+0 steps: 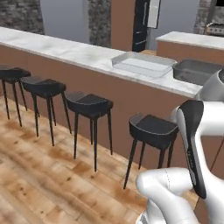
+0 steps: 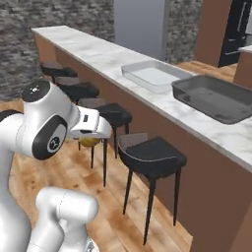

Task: Place the cold items (broccoli and squash) from the fridge in one tupperware on the dining counter. Place the warm items (hot dog and kebab skewer) in the stove area in another tupperware.

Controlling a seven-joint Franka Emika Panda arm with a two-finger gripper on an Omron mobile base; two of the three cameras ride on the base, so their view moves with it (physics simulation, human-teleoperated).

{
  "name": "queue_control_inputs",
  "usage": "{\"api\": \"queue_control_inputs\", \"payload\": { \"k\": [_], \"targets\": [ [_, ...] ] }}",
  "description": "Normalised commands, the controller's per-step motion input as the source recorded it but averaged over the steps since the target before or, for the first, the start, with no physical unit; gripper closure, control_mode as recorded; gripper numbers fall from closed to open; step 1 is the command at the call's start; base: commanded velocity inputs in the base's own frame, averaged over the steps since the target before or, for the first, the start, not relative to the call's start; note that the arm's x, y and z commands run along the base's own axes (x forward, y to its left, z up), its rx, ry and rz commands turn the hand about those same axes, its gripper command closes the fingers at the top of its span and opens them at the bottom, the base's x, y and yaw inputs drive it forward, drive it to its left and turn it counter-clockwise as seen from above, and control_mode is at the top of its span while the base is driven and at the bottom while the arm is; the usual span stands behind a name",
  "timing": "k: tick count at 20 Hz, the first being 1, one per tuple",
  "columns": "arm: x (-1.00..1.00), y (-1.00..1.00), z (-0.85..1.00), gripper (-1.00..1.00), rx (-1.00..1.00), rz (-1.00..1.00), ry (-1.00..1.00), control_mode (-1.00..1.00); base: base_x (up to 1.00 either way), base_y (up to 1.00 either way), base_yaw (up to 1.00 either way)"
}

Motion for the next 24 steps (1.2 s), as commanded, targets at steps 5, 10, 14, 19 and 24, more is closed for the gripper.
{"api": "queue_control_inputs", "payload": {
  "k": [5,10,14,19,24],
  "targets": [
    [0.00,0.00,0.00,1.00,0.00,0.00,0.00,1.00,0.72,0.89,-0.68],
    [0.00,0.00,0.00,1.00,0.00,0.00,0.00,1.00,0.62,0.98,-0.62],
    [0.00,0.00,0.00,1.00,0.00,0.00,0.00,1.00,0.61,1.00,-0.45],
    [0.00,0.00,0.00,1.00,0.00,0.00,0.00,1.00,0.83,0.64,-0.34],
    [0.00,0.00,0.00,1.00,0.00,0.00,0.00,1.00,0.98,0.34,-0.37]
  ]
}}
